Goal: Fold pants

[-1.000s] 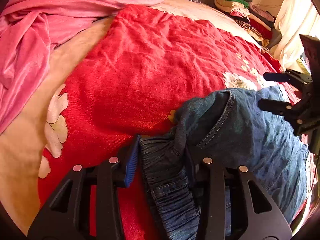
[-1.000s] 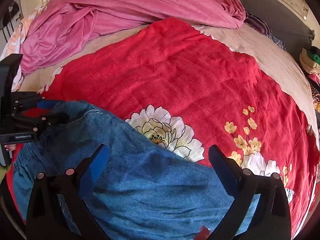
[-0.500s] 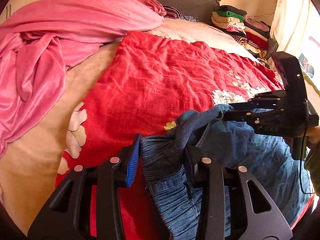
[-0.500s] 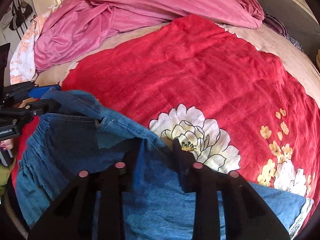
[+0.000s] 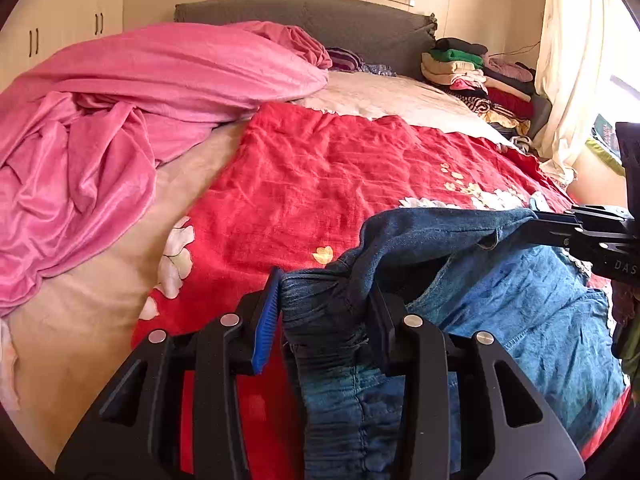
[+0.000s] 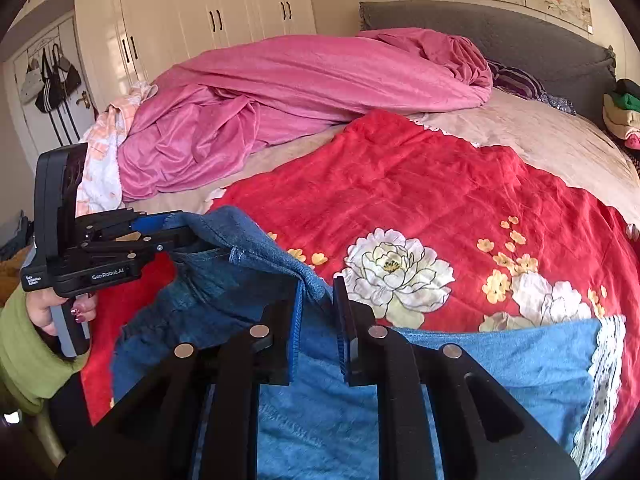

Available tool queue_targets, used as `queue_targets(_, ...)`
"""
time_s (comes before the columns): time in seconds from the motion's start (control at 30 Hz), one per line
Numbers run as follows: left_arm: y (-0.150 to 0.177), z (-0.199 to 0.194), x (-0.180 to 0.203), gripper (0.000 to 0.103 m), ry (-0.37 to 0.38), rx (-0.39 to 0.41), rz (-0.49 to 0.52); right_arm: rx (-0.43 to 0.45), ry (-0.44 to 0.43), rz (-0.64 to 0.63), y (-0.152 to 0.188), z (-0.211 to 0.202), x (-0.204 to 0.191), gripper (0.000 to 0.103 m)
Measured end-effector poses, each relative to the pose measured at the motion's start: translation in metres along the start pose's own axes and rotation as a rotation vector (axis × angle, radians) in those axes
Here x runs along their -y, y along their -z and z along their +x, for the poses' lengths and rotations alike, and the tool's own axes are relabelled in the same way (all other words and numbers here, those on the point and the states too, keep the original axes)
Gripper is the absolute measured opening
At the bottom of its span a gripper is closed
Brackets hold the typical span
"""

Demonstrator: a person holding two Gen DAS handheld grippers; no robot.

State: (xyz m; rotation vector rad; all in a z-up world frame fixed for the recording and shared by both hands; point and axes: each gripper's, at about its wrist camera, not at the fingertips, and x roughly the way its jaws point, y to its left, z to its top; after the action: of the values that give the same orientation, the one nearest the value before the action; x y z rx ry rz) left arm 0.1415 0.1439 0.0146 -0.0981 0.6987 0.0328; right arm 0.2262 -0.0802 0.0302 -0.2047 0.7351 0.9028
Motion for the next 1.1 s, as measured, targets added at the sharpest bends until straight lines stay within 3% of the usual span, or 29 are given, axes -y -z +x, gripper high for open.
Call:
queue_targets(0.3, 0.039, -0.048, 0.005, 0.030, 0.042, 0.030, -0.028, 0.020, -0.038, -0.009, 0.047, -0.048, -0.048, 0.014)
queue_targets(0.47, 0.060, -0.065, 0.007, 0.030, 0.062, 0.004, -0.032, 0.000, -0.061, 0.004, 0.075, -0.060, -0.069, 0.014)
queue_targets(1.1, 0.117, -0.079, 0.004, 0.036, 0.086, -0.143, -0.005, -0.118, -0.066, 0.027, 0.147, -0.055, -0.113, 0.014)
